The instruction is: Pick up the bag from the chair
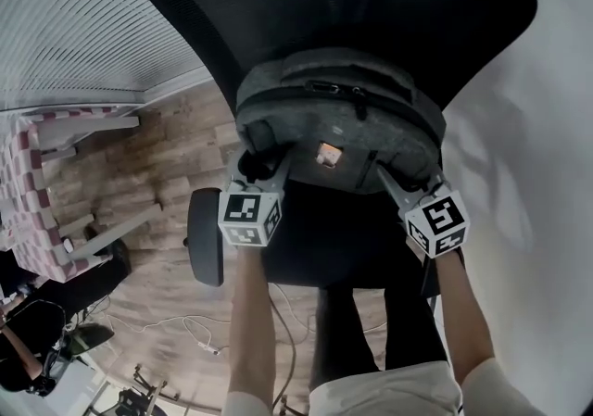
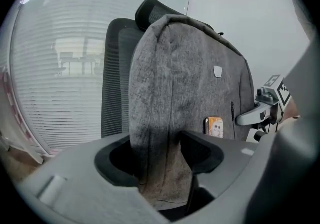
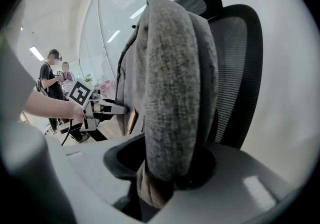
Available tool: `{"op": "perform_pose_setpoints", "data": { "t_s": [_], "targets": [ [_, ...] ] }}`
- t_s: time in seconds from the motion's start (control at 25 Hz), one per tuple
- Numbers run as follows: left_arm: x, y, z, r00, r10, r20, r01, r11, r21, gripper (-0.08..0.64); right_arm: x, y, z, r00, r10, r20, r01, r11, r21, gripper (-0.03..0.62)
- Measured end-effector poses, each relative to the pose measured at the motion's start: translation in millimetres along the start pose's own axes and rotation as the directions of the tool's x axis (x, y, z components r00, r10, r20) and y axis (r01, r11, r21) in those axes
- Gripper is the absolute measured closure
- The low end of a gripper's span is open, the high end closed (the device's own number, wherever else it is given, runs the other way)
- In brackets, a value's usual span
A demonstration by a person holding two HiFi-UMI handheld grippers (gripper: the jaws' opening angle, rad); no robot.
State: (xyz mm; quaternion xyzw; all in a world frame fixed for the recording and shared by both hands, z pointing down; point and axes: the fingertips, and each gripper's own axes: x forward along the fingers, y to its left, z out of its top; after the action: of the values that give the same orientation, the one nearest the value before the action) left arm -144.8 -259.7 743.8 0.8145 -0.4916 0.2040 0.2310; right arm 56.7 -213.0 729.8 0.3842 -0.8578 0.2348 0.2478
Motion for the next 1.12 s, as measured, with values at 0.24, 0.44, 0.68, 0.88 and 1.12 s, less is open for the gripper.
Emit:
{"op": "perform_pose_setpoints", "data": {
  "t_s": [0.24, 0.44, 0.68, 0.88, 1.12],
  "targets": [
    [-47, 2, 24, 0.999, 0.011, 0.043, -0.010, 1.000, -0.012, 0.295, -29, 39, 33, 1.000, 0.008, 0.018, -0.007, 0.997, -0.071, 0.453],
    [-106, -9, 49, 0.998, 0.019, 0.057, -0.019, 1.000, -0.008, 0.295, -73, 78, 65, 0.999, 0.024, 0.028, -0.021, 0.994, -0.104, 0.457],
    [-182, -38, 105, 0.994, 0.048, 0.099, -0.048, 0.999, -0.005, 0.296, -144, 110, 120, 0.997, 0.042, 0.067, -0.031, 0.988, -0.154, 0.457],
    [-248, -60, 125, 0.990, 0.083, 0.114, -0.083, 0.997, -0.006, 0.299, -193, 147, 140, 0.993, 0.078, 0.087, -0.061, 0.981, -0.186, 0.457],
    [-315, -109, 133, 0.985, 0.114, 0.131, -0.115, 0.993, -0.002, 0.301, -263, 179, 141, 0.988, 0.121, 0.100, -0.098, 0.974, -0.206, 0.460]
  ]
}}
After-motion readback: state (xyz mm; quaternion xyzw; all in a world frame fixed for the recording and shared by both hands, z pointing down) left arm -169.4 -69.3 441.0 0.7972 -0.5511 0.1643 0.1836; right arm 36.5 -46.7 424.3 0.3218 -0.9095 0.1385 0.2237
